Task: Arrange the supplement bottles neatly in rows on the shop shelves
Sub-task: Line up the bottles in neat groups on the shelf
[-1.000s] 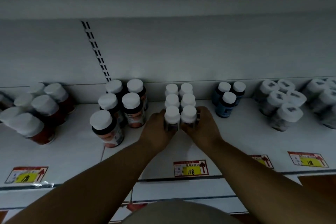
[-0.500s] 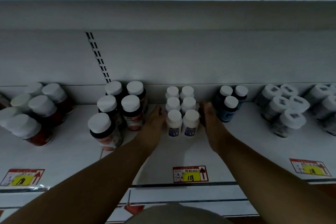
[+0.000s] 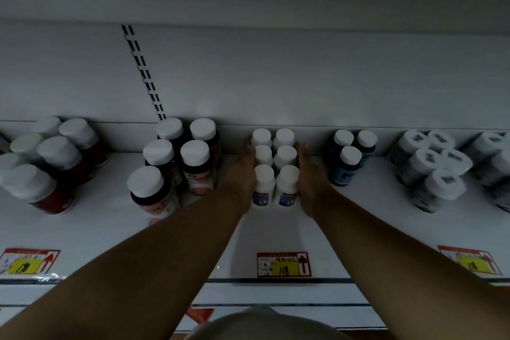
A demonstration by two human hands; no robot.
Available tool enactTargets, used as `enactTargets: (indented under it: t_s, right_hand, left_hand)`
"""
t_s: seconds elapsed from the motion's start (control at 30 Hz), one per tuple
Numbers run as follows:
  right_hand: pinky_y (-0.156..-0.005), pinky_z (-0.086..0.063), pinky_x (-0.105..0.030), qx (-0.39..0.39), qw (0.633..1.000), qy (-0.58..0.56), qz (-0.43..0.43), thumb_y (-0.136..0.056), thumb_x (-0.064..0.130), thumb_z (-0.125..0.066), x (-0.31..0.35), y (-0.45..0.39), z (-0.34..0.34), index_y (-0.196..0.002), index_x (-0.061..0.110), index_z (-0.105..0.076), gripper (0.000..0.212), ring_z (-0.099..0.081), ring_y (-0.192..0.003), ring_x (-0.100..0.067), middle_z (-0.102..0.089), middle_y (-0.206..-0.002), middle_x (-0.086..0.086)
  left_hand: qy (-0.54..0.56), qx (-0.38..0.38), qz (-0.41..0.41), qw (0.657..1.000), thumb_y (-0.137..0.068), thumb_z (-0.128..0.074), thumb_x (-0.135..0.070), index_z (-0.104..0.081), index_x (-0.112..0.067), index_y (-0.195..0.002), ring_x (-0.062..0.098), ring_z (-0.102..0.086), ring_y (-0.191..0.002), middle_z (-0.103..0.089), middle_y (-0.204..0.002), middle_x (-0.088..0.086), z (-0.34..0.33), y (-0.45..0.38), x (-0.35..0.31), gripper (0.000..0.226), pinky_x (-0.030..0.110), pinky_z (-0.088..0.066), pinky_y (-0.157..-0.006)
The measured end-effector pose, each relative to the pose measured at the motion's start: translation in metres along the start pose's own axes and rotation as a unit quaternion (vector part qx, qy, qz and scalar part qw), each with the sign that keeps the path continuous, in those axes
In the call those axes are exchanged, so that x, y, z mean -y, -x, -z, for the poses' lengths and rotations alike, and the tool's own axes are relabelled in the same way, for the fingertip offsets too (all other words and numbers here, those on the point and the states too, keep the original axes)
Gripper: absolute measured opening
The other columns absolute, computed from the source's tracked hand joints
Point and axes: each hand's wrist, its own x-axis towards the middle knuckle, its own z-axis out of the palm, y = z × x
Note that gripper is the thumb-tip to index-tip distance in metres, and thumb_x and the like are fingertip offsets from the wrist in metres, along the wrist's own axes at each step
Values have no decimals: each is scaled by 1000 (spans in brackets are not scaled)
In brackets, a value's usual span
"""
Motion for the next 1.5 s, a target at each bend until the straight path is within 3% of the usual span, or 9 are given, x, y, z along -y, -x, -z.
enactTargets:
  t_s: [0.13,0.37,0.47,0.57,0.67,0.83,1.1,1.33,1.5]
  right_hand:
    - [-95,-45,-37,-1,1000,-2,10,-100,54,-34,1,-1,1,-120,33,-52,34,-59,-89,-10,-61,-104,7]
    - [-99,-43,-36,3,999,9,42,-101,55,-27,2,8,5,-113,39,-54,34,-56,-97,-5,-59,-113,11]
    - [-99,-34,-28,-30,995,41,89,-103,49,-27,-12,21,17,-138,30,-45,45,-47,-117,-5,-49,-140,6]
    - [-103,-30,-25,-89,961,196,174,-99,54,-28,-42,47,28,-147,23,-36,57,-38,-128,-4,-41,-144,9]
    - [-98,-36,-25,-131,906,301,266,-100,50,-33,-70,69,25,-139,17,-44,52,-44,-116,-4,-44,-129,7]
    - [-95,-35,-11,-43,890,302,339,-93,49,-36,-92,88,5,-130,15,-50,52,-48,-109,-4,-48,-118,6]
    - [-96,-42,-24,89,886,325,320,-94,47,-40,-101,116,-36,-132,14,-50,51,-51,-113,-6,-51,-122,7]
    - [-92,-42,-25,26,879,333,339,-97,33,-51,-95,104,-93,-128,13,-53,37,-54,-108,-11,-52,-118,5]
    - [-91,-41,-24,-48,904,324,274,-94,24,-60,-93,78,-128,-132,17,-48,40,-51,-108,-12,-49,-121,4]
  left_hand:
    - [3,-4,5,1000,-93,-49,-60,-67,-27,-105,18,-66,-101,-72,-109,-2,-4,5,-5,39,38,-50,-96]
    - [-2,-3,-15,1000,-99,-44,-49,-67,-28,-100,15,-63,-104,-69,-115,-2,5,16,-5,31,33,-46,-92]
    - [-82,6,-87,993,-99,-40,-54,-60,-32,-120,8,-57,-116,-61,-128,-8,24,35,9,36,36,-40,-107]
    - [-162,19,-129,978,-89,-44,-65,-47,-39,-136,5,-42,-134,-46,-145,-13,49,64,24,54,35,-29,-117]
    - [-204,21,-128,970,-93,-44,-51,-46,-38,-137,3,-40,-134,-46,-145,-13,66,86,31,46,27,-25,-117]
    - [-250,-31,-181,951,-102,-45,-27,-48,-35,-135,3,-42,-130,-48,-141,-10,77,119,34,34,4,-29,-99]
    - [-193,-164,-149,956,-98,-55,-25,-50,-31,-135,5,-52,-120,-57,-130,-11,122,171,42,38,27,-41,-101]
    - [-247,-172,-166,939,-91,-63,-34,-52,-42,-105,13,-61,-104,-60,-112,-11,180,139,18,19,40,-56,-86]
    - [-356,-80,-153,918,-70,-82,-48,-37,-25,-139,13,-49,-124,-45,-139,-8,219,94,-9,86,36,-47,-101]
